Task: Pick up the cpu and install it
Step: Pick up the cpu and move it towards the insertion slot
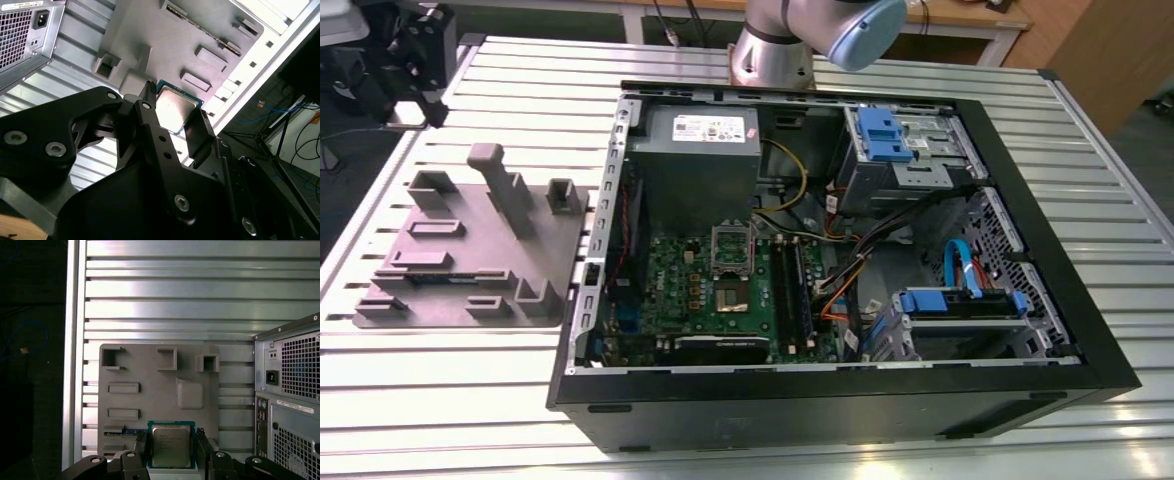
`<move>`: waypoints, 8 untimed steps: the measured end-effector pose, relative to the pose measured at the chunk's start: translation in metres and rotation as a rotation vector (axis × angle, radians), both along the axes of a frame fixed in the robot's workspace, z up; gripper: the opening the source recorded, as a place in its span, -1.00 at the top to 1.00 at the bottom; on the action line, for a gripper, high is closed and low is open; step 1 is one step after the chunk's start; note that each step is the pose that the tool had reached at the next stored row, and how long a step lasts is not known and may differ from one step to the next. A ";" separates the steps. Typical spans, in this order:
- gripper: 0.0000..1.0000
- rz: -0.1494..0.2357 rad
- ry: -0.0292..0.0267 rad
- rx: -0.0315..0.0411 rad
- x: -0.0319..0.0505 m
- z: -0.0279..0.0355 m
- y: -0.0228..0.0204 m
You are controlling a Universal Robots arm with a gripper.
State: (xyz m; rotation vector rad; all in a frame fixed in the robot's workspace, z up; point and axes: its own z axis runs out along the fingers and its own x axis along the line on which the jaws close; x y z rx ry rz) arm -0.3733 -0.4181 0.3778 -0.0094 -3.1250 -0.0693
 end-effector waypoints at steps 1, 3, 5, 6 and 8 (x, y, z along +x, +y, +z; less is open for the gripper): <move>0.05 0.000 0.0000 0.0000 0.0001 0.0000 0.0000; 0.05 0.000 0.0000 0.0000 0.0001 0.0000 0.0000; 0.05 0.000 -0.0001 0.0001 0.0002 0.0000 0.0000; 0.05 0.000 0.0000 0.0000 0.0003 0.0000 0.0000; 0.05 0.000 -0.0001 0.0000 0.0005 0.0000 0.0000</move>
